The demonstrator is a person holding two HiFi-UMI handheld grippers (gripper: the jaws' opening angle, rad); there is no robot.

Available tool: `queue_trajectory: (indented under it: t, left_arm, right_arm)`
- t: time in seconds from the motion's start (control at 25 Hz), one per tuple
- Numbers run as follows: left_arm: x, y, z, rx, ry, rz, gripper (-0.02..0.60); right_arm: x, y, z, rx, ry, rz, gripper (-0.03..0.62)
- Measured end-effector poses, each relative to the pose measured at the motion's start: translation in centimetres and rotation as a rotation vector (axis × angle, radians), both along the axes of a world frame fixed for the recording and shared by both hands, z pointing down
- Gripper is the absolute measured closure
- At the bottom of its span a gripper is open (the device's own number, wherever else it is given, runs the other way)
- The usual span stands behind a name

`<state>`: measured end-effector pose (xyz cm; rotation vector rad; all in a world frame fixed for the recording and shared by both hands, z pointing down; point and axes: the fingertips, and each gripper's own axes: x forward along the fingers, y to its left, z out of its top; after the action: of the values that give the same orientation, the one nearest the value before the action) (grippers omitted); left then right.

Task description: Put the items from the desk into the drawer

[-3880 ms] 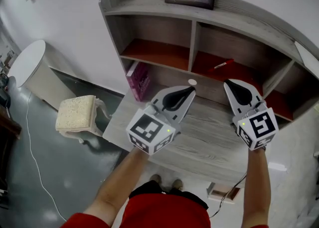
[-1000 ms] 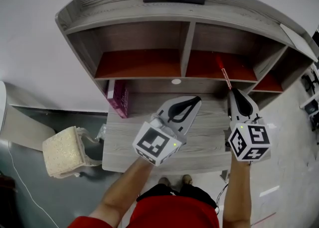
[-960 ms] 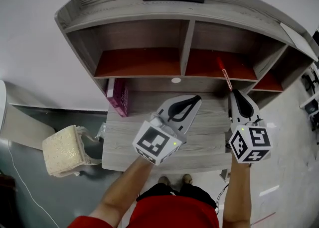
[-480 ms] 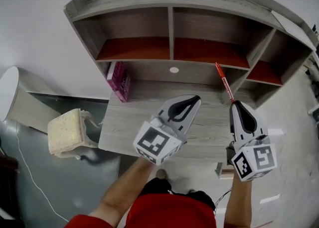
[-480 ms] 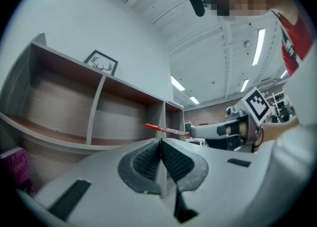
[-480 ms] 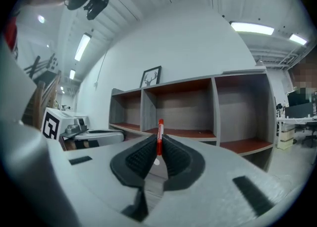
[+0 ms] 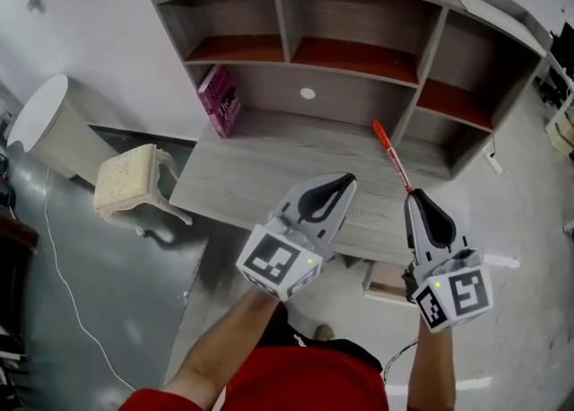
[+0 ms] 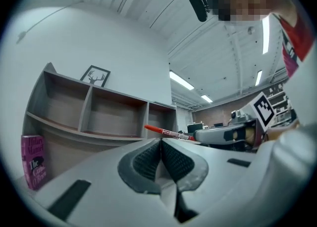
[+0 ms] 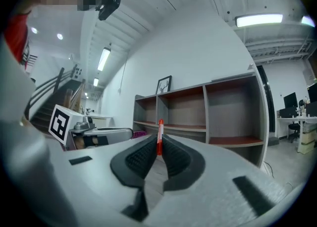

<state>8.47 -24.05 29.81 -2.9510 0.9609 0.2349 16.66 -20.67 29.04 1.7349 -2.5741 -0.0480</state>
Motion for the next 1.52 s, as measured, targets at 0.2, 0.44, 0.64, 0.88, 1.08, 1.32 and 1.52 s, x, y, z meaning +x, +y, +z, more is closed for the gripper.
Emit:
queue_trajectory:
  t: [0.2,0.44,0.64,0.88,1.08,1.32,1.52]
  left_arm:
    - [1.6,5.4,1.2,-0.015,-0.014,-0.036,0.572]
    - [2.6,10.6,1.7,-0.022,-0.024,-0.009,0.572]
    - [2.5,14.3,2.2,-0.021,-0.016,0.010,0.572]
    - [2.0,18.7,3.6,-0.021,-0.003,0.044,0.572]
    - [2.4,20.9,5.7,-0.048,-0.006,0.046,0.572]
    - [4.0,21.8,8.1,-0.054,-0.013,0.008,0.572]
    - [6.5,21.0,11.1,-0.037,-0.016,-0.046,0.572]
  right_arm:
    - [1.6,5.4,0.8,-0.003,0.018,-0.056,0.560]
    - [2.1,10.6,1.1,0.017,0.031,-0.064,0.560]
    - [2.2,14.4,2.4,0.011,0.044,-0.025,0.560]
    - [2.7,19.3,5.2,-0.003,0.070,0.025,0.560]
    - [3.9,22.1,8.4,-0.044,0.096,0.027,0.560]
    - [6.5,23.9,12.7,-0.081,0.154,0.010,0.560]
    - [9.3,24.2,18.0,-0.146,0.206,-0.034,0.560]
